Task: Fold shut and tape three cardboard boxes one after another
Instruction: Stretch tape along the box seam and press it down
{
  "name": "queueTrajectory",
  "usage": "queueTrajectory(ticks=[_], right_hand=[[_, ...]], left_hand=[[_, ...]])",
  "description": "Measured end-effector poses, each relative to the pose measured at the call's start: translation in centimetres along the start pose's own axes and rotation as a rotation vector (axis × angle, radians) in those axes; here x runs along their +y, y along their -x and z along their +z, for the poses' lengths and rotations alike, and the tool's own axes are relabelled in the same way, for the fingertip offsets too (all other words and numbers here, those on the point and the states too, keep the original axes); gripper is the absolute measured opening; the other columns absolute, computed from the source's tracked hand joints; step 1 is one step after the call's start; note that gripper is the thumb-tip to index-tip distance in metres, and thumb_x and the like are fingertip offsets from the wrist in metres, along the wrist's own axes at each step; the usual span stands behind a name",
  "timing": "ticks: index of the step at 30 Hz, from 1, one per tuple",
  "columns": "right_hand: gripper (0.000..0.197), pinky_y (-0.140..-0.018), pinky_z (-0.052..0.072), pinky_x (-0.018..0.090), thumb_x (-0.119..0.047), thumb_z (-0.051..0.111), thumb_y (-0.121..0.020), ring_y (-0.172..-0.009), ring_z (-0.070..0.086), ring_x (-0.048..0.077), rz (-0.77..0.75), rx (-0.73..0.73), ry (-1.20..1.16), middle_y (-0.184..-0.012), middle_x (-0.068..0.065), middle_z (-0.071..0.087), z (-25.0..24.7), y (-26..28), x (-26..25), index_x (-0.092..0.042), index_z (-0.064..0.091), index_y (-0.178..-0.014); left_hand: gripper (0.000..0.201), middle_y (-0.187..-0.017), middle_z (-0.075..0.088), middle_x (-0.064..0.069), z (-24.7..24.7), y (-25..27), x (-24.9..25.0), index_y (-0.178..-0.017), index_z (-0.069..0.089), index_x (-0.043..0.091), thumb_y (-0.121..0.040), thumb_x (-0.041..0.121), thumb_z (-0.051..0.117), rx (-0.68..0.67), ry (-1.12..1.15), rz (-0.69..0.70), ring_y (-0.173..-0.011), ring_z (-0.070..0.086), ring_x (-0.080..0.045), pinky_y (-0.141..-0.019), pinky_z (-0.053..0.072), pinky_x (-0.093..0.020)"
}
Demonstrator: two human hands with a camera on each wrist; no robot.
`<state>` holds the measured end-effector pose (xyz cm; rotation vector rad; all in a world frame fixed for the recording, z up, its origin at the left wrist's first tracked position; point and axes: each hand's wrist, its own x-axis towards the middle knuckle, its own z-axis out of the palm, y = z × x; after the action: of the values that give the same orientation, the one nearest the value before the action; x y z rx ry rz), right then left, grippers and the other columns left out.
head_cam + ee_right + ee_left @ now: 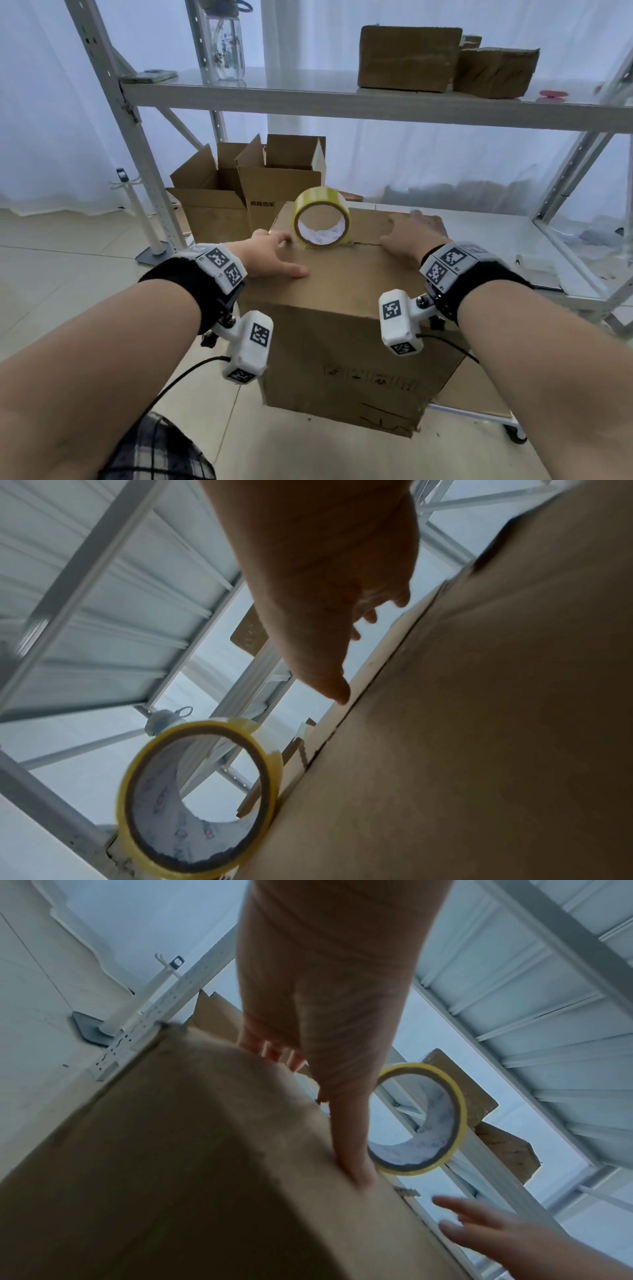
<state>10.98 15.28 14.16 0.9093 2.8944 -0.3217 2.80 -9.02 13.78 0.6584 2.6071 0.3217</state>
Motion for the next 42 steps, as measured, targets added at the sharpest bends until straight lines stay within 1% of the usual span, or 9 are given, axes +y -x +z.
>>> queueTrajectory(ticks=[4, 9, 14, 18, 26, 32, 37, 41, 42], right_hand=[[0.05, -0.113, 0.028, 0.045, -0.017, 0.038, -0.095, -0.138, 0.031, 0.033, -0.189, -0.018, -0.057, -0.151, 0.015, 0.032, 0.2, -2.8, -2.4, -0.011, 0.035, -0.145], [0.043, -0.108, 0.033, 0.037, -0.013, 0.036, -0.1, -0.132, 0.041, 0.032, -0.241, -0.069, -0.143, -0.146, 0.018, 0.041, 0.4, -4.8, -4.8, -0.003, 0.039, -0.141], [0.022, -0.105, 0.03, 0.036, -0.016, 0.036, -0.099, -0.11, 0.042, 0.018, -0.313, -0.109, -0.252, -0.132, 0.012, 0.048, 1.1, -6.6, -6.6, -0.017, 0.048, -0.118], [0.045, -0.118, 0.006, 0.047, -0.028, 0.031, -0.101, -0.141, 0.028, 0.026, -0.328, -0.1, -0.195, -0.154, 0.004, 0.033, 1.5, -6.3, -7.0, -0.023, 0.036, -0.146], [0.042, -0.114, 0.012, 0.051, -0.045, 0.03, -0.1, -0.138, 0.031, 0.027, -0.345, -0.013, -0.183, -0.15, 0.0, 0.038, 2.4, -6.0, -6.6, -0.034, 0.047, -0.136], [0.086, -0.114, -0.01, 0.056, -0.085, -0.001, -0.076, -0.143, 0.024, 0.027, -0.322, -0.166, -0.394, -0.15, 0.001, 0.041, 1.8, -5.3, -7.3, -0.046, 0.044, -0.137], [0.077, -0.109, 0.03, 0.032, -0.068, 0.029, -0.092, -0.136, 0.039, 0.028, -0.279, -0.327, -0.608, -0.147, 0.012, 0.043, 0.3, -3.9, -7.6, -0.012, 0.041, -0.144], [0.113, -0.11, 0.033, 0.049, -0.101, 0.039, -0.049, -0.126, 0.049, 0.031, -0.224, -0.381, -0.547, -0.141, 0.008, 0.051, 0.5, -3.2, -8.6, -0.027, 0.054, -0.133], [0.11, -0.113, 0.025, 0.055, -0.101, 0.032, -0.052, -0.132, 0.042, 0.031, -0.229, -0.362, -0.497, -0.146, 0.008, 0.045, 0.6, -3.4, -8.8, -0.031, 0.052, -0.135]], left_hand=[[0.121, -0.157, -0.022, 0.003, -0.3, 0.9, 0.0, -0.151, -0.009, 0.035, -0.063, 0.076, 0.064, -0.178, -0.202, -0.001, -0.147, 0.005, -0.024, -0.119, 0.014, -0.044], [0.119, -0.158, -0.018, 0.009, 1.0, 0.8, -0.8, -0.15, -0.014, 0.032, -0.068, 0.073, 0.063, -0.059, -0.105, 0.089, -0.146, 0.013, -0.022, -0.117, 0.016, -0.037], [0.13, -0.157, -0.022, 0.012, 1.6, -1.1, -2.4, -0.151, -0.011, 0.033, -0.056, 0.077, 0.065, -0.056, 0.07, 0.121, -0.147, -0.003, -0.017, -0.118, 0.008, -0.037], [0.128, -0.155, -0.03, 0.005, 1.7, -1.8, -3.5, -0.149, -0.016, 0.036, -0.061, 0.068, 0.072, -0.09, 0.067, 0.103, -0.147, -0.003, -0.019, -0.117, 0.008, -0.037], [0.12, -0.155, -0.03, -0.002, 2.4, -1.9, -3.6, -0.152, -0.008, 0.03, -0.067, 0.061, 0.072, 0.006, 0.149, 0.113, -0.147, -0.006, -0.021, -0.117, 0.006, -0.036], [0.107, -0.159, -0.006, -0.001, 2.5, -0.8, -3.2, -0.152, 0.009, 0.029, -0.071, 0.053, 0.074, 0.111, 0.232, 0.119, -0.146, 0.012, -0.022, -0.115, 0.017, -0.033], [0.101, -0.158, -0.006, -0.004, 2.4, -0.7, -2.0, -0.151, 0.008, 0.03, -0.075, 0.055, 0.071, 0.095, 0.235, 0.083, -0.143, 0.021, -0.024, -0.114, 0.019, -0.033], [0.103, -0.158, -0.01, -0.003, 2.6, -0.8, -1.9, -0.152, 0.002, 0.029, -0.077, 0.061, 0.065, 0.072, 0.181, 0.043, -0.144, 0.018, -0.023, -0.115, 0.018, -0.034], [0.103, -0.158, -0.01, -0.003, 2.6, -0.7, -2.0, -0.152, 0.004, 0.028, -0.076, 0.061, 0.066, 0.071, 0.176, 0.04, -0.144, 0.018, -0.023, -0.115, 0.018, -0.034]])
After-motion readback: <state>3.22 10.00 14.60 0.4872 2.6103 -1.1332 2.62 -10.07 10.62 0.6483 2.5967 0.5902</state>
